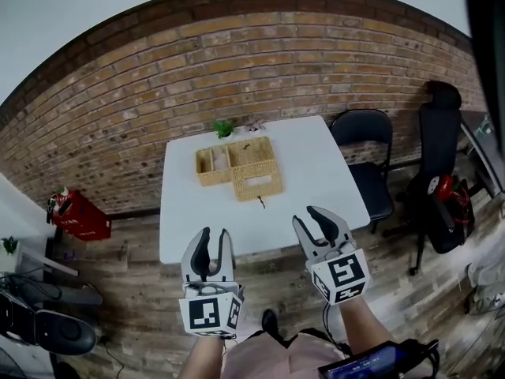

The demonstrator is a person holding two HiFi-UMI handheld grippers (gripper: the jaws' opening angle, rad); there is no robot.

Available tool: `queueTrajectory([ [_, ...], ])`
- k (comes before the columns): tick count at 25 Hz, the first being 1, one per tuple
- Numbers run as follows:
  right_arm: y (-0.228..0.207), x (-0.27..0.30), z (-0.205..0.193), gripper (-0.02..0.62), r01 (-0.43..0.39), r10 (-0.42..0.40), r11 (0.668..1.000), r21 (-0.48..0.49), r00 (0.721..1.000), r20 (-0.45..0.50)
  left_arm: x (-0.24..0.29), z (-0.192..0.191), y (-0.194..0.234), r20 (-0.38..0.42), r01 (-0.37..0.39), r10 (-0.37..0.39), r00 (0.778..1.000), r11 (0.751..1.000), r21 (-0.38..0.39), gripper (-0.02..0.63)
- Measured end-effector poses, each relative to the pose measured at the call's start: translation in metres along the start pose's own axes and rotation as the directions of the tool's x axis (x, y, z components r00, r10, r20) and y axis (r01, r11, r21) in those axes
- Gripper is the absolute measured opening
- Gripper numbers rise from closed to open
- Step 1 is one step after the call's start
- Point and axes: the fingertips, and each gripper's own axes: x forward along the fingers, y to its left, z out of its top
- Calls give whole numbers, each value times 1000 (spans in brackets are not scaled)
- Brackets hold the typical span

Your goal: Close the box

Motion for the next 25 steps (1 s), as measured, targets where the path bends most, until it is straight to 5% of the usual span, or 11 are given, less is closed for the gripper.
queueTrajectory([
  [15, -53, 56, -24, 130, 63, -61, 997, 34, 997, -48, 77, -65, -2, -130, 94, -96, 987, 995, -23, 130],
  [25, -119, 142, -30, 130, -23, 26, 996, 88, 999, -26, 173, -65, 10, -137, 29, -25, 990, 999, 26, 147],
])
